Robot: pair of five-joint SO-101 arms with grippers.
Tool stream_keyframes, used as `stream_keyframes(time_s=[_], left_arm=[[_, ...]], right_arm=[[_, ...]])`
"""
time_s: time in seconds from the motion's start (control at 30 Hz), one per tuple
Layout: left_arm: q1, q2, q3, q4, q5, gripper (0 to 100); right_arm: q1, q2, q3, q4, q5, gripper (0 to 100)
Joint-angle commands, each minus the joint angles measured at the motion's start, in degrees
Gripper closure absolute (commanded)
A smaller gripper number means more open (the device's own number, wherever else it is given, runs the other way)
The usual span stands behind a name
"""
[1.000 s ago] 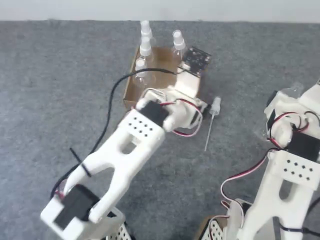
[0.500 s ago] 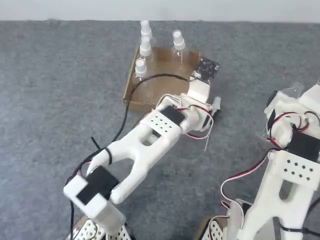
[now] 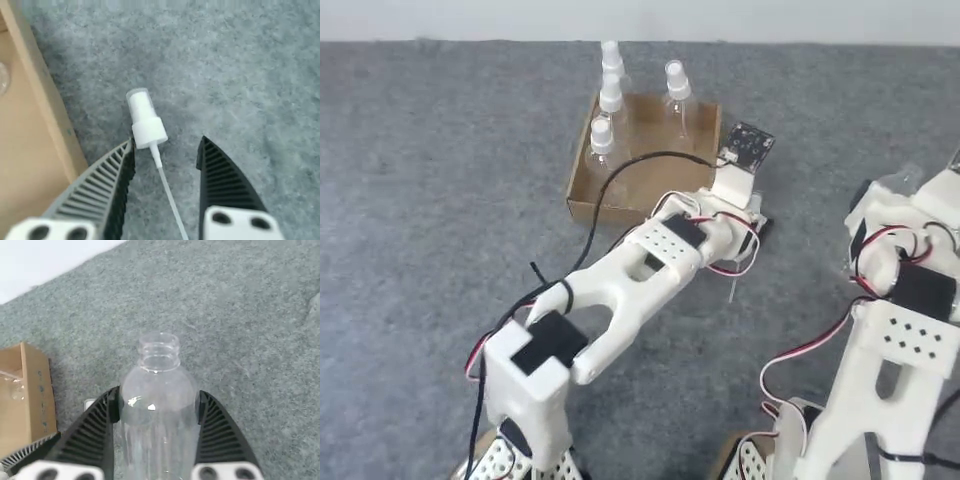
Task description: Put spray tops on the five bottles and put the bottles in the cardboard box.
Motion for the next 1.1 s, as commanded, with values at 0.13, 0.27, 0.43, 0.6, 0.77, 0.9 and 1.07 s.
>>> stream_keyframes(time_s=[0.13,0.27,0.43,0.6,0.77,0.9,1.07], left_arm=[[0.2,8.8,-20.4,16.4,0.2,81],[0.2,14.4,-29.8,24.0,0.3,81],[0.2,20.4,-40.1,32.4,0.2,81],[0.2,26.6,-50.9,39.5,0.2,81],[0.1,33.8,-63.1,45.9,0.4,81],[0.1,39.9,-72.9,49.8,1.2,81],[-0.6,47.1,-85.1,53.1,8.9,81]], right_arm=[[-0.8,-2.6,-0.8,-1.8,-0.2,95.7],[-0.8,-2.6,-0.8,-1.7,-0.2,95.7],[-0.8,-2.6,-0.8,-1.6,-0.2,95.7],[-0.7,-2.6,-0.8,-1.6,-0.2,95.7],[-0.7,-2.6,-0.8,-1.6,-0.2,95.7],[-0.7,-2.6,-0.8,-1.6,-0.2,95.7],[-0.7,-2.6,-0.8,-1.5,-0.2,95.7]])
